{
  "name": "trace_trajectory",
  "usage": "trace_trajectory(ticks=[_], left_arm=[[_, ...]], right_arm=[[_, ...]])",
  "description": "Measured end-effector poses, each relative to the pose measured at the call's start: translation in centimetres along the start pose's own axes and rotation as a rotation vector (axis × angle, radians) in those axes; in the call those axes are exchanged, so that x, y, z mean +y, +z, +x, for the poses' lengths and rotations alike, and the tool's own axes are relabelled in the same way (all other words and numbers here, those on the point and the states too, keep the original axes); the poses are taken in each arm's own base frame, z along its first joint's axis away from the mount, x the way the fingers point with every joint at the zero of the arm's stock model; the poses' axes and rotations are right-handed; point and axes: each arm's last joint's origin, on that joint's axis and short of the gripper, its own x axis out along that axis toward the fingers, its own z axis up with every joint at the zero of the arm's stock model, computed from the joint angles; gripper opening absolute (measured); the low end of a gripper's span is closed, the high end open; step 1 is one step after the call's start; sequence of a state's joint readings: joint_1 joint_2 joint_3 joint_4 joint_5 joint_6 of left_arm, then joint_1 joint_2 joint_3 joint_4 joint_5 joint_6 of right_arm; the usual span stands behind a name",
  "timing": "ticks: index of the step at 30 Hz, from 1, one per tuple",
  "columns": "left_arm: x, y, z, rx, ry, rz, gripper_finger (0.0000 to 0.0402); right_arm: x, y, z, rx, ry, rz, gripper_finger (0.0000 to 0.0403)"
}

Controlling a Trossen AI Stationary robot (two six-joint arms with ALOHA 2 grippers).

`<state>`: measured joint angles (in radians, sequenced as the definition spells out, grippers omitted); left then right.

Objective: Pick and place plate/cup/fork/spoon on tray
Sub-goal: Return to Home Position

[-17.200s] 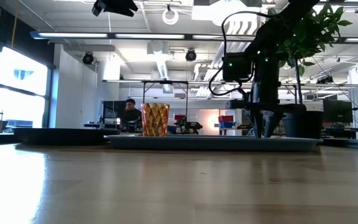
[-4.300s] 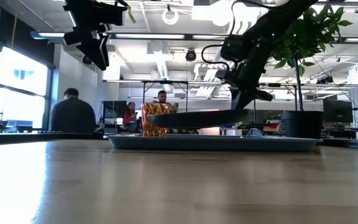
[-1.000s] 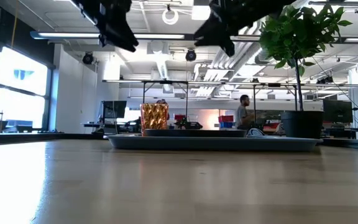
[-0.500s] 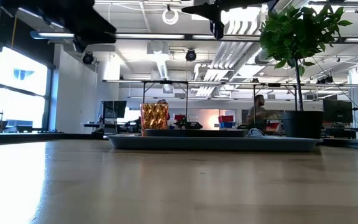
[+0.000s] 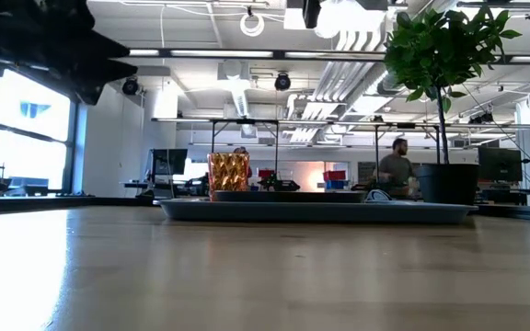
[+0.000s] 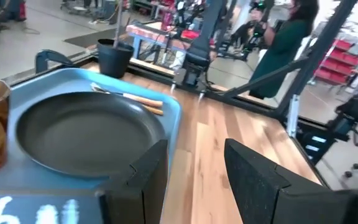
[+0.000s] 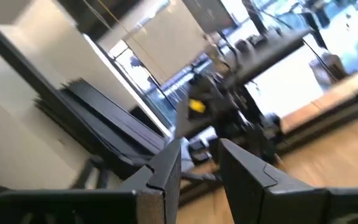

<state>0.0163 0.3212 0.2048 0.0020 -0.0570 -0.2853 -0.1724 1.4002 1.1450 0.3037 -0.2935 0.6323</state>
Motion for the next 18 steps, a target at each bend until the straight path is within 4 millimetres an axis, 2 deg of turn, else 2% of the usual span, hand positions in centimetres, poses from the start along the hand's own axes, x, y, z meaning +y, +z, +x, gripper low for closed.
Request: trace_trajectory(ticks=[3, 8, 14, 18], left_arm=[[0.1, -1.2, -0.4, -0.008, -0.024, 0.004, 0.0147], [0.3, -2.6, -0.7, -0.041, -0.051, 0.026, 0.0147], [0.9, -4.3, -0.7, -0.070, -0.010, 0.030, 0.0147], [0.9, -4.3, -0.7, -0.073, -0.007, 0.031, 0.0147]], right_arm=[[0.5, 0.3, 0.0, -0.040, 0.038, 0.008, 0.0099], [0.6, 0.6, 0.0, -0.070, 0.047, 0.125, 0.0099], [0.9, 1.0, -0.2, -0.075, 0.120, 0.038, 0.0099], [1.4, 2.5, -1.7, -0.078, 0.183, 0.014, 0.0099]])
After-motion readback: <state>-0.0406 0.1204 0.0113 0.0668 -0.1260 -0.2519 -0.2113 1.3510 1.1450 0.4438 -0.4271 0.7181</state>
